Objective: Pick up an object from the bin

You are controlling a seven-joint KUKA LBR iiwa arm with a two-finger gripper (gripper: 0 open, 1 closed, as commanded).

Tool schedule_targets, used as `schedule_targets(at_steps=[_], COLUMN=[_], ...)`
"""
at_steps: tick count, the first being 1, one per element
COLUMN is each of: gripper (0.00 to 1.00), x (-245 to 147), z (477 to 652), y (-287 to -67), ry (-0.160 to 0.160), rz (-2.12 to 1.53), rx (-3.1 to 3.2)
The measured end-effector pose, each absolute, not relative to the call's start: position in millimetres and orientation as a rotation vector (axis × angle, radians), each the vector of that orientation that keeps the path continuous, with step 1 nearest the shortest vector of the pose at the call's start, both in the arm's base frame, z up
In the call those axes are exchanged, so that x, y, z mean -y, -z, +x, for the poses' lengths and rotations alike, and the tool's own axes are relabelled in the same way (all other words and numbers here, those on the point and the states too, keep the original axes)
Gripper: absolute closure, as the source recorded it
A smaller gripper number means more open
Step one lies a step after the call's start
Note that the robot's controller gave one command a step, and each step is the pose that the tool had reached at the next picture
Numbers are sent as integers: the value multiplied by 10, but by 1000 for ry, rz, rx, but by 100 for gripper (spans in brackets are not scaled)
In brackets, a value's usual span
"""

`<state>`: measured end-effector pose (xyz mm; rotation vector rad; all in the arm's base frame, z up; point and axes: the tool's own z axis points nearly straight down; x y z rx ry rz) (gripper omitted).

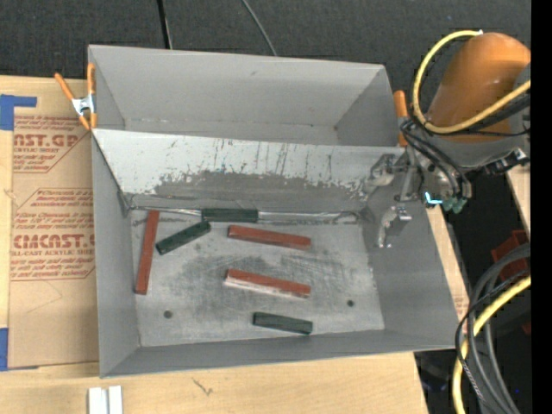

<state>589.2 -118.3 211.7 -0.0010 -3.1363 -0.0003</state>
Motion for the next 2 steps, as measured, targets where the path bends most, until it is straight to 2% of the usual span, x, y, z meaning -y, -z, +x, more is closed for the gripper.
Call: schedule_targets(at_steps=[1,2], gripper=[0,0], x=[1178,810], z=[5909,5885], y=[-2163,-1354], ry=[-1,1], rz=[1,-103], rx=[3144,3146])
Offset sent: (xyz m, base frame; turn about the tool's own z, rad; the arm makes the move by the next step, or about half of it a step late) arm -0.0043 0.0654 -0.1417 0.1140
